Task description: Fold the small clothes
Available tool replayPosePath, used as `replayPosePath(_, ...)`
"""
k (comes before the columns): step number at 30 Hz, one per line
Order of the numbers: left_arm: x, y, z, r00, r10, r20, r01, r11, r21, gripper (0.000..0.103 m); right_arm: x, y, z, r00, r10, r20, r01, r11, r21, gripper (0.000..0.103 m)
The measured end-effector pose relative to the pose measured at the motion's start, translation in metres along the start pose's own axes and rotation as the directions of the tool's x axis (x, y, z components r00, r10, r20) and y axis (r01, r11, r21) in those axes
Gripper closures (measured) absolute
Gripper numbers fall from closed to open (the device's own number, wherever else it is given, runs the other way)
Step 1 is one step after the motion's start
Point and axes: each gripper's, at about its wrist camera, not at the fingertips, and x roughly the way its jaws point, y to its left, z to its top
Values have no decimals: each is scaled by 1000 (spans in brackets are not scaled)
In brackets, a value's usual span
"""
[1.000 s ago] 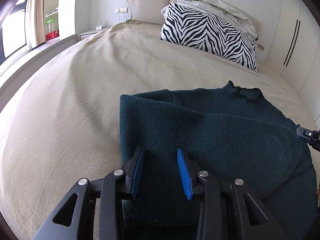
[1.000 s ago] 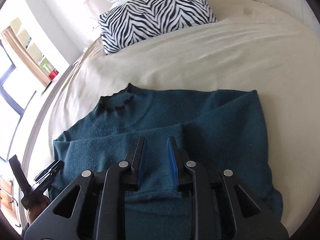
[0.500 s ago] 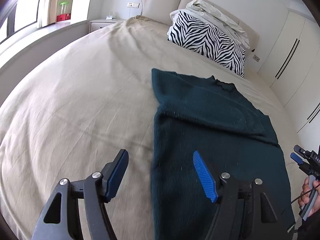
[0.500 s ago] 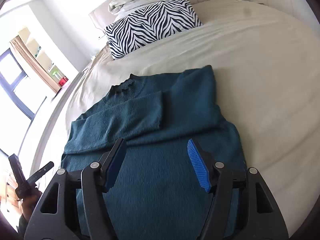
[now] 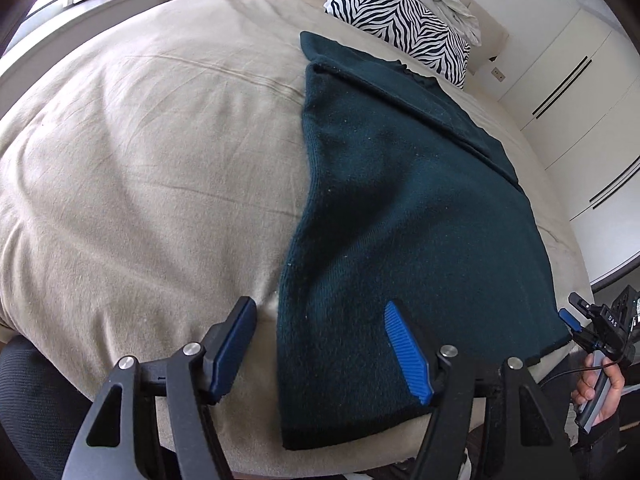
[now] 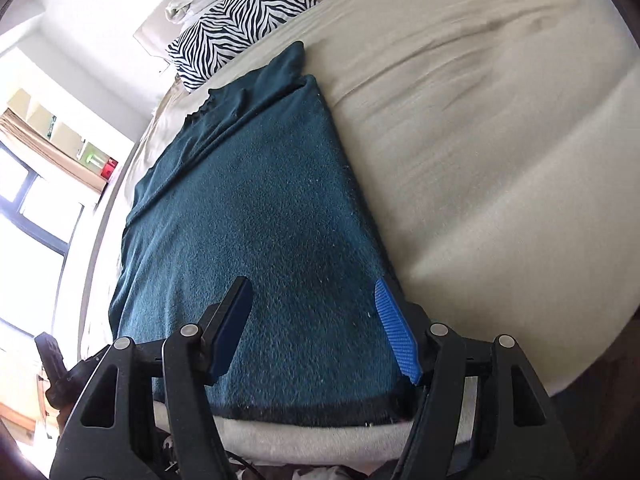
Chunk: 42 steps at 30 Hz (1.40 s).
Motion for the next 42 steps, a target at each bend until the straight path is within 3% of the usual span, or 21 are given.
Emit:
replayPosePath(5, 1, -2, -4, 1000, 15, -21, -15, 1000, 15, 40, -29, -18, -2, 997, -67, 23, 66, 997, 37, 40)
replayPosePath(10, 3, -7, -4, 998, 33, -50, -31, 999, 37, 42, -33, -37, -11, 999, -36, -9, 37, 996, 76, 40)
replayPosePath(13, 0, -6, -8, 997, 49, -59, -47, 998, 35, 52, -30, -31, -13, 999, -30, -25, 31, 998, 58, 41)
replayPosePath(17, -2, -1, -12, 997, 46, -70, -45, 999, 16, 73, -17, -17, -16, 997, -33, -76, 33, 999, 7, 55)
replayPosePath(19, -3, 1, -14, 996, 25, -83, -25, 1000, 3, 89, -12, -17, -17, 995, -37, -89, 38, 999, 15, 69)
replayPosePath(23, -6, 1, -19, 996, -1, -85, 0, 1000, -8, 95, -12, -23, -18, 995, -21, -93, 25, 999, 45, 92)
replayPosePath(33, -29, 9, -17, 988, -150, -22, 146, 980, -134, 96, -39, -23, -14, 1000, 6, -18, -5, 998, 64, 96)
replayPosePath(37, -42, 8, -7, 970, -243, 21, 243, 954, -176, 96, -47, -13, -8, 1000, 15, 4, -15, 999, 46, 97)
replayPosePath(42, -51, 15, 10, 924, -369, 99, 382, 885, -266, 97, -55, 3, 7, 998, 61, 33, -63, 997, 36, 97)
